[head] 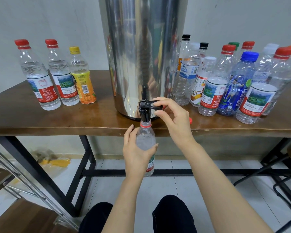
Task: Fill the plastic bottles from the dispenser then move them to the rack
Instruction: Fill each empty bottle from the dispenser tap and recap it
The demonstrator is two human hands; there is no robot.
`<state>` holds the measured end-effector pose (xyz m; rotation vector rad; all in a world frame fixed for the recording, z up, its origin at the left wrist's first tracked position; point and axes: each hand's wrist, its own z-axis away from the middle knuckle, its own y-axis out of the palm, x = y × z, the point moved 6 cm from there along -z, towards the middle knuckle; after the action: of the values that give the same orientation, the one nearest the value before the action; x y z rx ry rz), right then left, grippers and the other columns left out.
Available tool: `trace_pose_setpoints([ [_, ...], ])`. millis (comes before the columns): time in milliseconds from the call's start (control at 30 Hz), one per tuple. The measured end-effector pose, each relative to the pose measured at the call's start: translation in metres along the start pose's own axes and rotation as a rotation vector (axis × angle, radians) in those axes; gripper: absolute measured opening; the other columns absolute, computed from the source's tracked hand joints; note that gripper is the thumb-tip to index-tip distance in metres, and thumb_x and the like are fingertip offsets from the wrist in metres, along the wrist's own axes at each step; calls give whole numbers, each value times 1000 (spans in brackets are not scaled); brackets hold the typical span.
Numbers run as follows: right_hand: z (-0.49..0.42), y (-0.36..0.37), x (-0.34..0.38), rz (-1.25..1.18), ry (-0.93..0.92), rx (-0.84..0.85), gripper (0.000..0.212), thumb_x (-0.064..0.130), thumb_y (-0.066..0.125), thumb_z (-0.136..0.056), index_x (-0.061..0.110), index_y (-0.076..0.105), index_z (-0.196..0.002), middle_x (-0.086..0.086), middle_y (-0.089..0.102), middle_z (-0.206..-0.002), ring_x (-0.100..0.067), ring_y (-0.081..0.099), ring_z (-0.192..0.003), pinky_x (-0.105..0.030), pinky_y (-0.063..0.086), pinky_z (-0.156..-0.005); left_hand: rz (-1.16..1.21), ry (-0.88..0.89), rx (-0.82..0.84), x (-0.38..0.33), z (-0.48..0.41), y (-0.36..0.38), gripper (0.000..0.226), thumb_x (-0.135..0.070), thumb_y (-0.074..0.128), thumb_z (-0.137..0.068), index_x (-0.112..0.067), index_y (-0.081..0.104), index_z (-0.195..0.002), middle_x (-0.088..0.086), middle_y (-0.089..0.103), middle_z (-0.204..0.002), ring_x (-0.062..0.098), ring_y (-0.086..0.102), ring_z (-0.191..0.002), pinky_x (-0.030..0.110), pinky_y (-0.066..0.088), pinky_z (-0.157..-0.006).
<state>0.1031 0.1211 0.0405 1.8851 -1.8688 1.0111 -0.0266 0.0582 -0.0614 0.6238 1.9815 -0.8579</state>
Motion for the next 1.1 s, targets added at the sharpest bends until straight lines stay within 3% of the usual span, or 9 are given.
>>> trace_pose_setpoints([
  [133, 2, -5, 9, 122, -102, 13, 17, 7, 68, -89, 10, 73, -105, 1, 68, -114, -9, 63, -101, -19, 47, -87, 10, 14, 2, -1, 0, -1, 76, -22, 89, -67, -16, 54, -134, -4, 40, -149, -1, 36, -124, 15, 28, -102],
  [233, 3, -6, 16, 177, -166, -3, 16, 10, 72, -86, 11, 76, -102, 0, 69, -108, -14, 64, -91, -29, 53, -84, 15, 24, -1, 0, 1, -1, 75, -21, 89, -66, -15, 55, -133, -3, 40, -148, -5, 34, -121, -4, 22, -92],
  [300, 4, -6, 20, 214, -202, -8, 16, 14, 74, -85, 12, 77, -100, 0, 69, -104, -16, 63, -86, -34, 54, -79, 22, 20, -3, 1, 0, -1, 74, -20, 90, -66, -15, 56, -131, -2, 41, -147, -6, 35, -119, -9, 21, -88],
  [400, 3, -3, 23, 235, -207, 2, 17, 20, 77, -83, 15, 78, -99, 1, 66, -97, -16, 60, -84, -39, 53, -73, 24, 23, 4, 0, -1, -2, 73, -21, 90, -66, -15, 56, -130, -3, 41, -147, -5, 35, -119, -8, 22, -88],
  [533, 2, -1, 30, 286, -241, 10, 14, 19, 77, -81, 14, 77, -94, 3, 65, -104, -10, 53, -95, -37, 51, -78, 22, 26, 10, -2, 0, -3, 72, -22, 90, -66, -16, 56, -129, -4, 40, -147, -4, 36, -120, 9, 26, -98],
  [700, -2, 3, 32, 296, -314, 128, 11, 13, 67, -88, 9, 74, -96, 7, 69, -116, -13, 59, -117, -44, 51, -95, 17, 23, 12, -1, 0, -3, 73, -23, 90, -65, -16, 56, -130, -4, 41, -146, -5, 36, -119, 2, 23, -94],
  [867, -10, 3, 33, 329, -328, 175, 16, 11, 60, -89, 7, 74, -97, 1, 72, -110, -13, 64, -111, -39, 50, -97, 25, 24, 13, 0, -1, -2, 74, -23, 90, -65, -16, 55, -130, -4, 41, -146, -4, 36, -119, 3, 25, -93],
  [1000, -14, 4, 32, 258, -258, 183, 15, 1, 62, -87, 4, 74, -96, -3, 73, -104, -14, 65, -104, -26, 52, -91, 39, 21, 6, 2, -1, -1, 73, -20, 90, -65, -15, 56, -130, -3, 41, -145, -4, 37, -118, -7, 25, -86],
  [1100, -20, 7, 45, 262, -279, 169, 20, 15, 57, -90, 4, 73, -94, -2, 72, -93, -13, 62, -90, -22, 52, -81, 36, 24, -1, 3, -1, 0, 74, -21, 90, -65, -14, 56, -130, -3, 41, -144, -1, 40, -121, -5, 24, -90],
])
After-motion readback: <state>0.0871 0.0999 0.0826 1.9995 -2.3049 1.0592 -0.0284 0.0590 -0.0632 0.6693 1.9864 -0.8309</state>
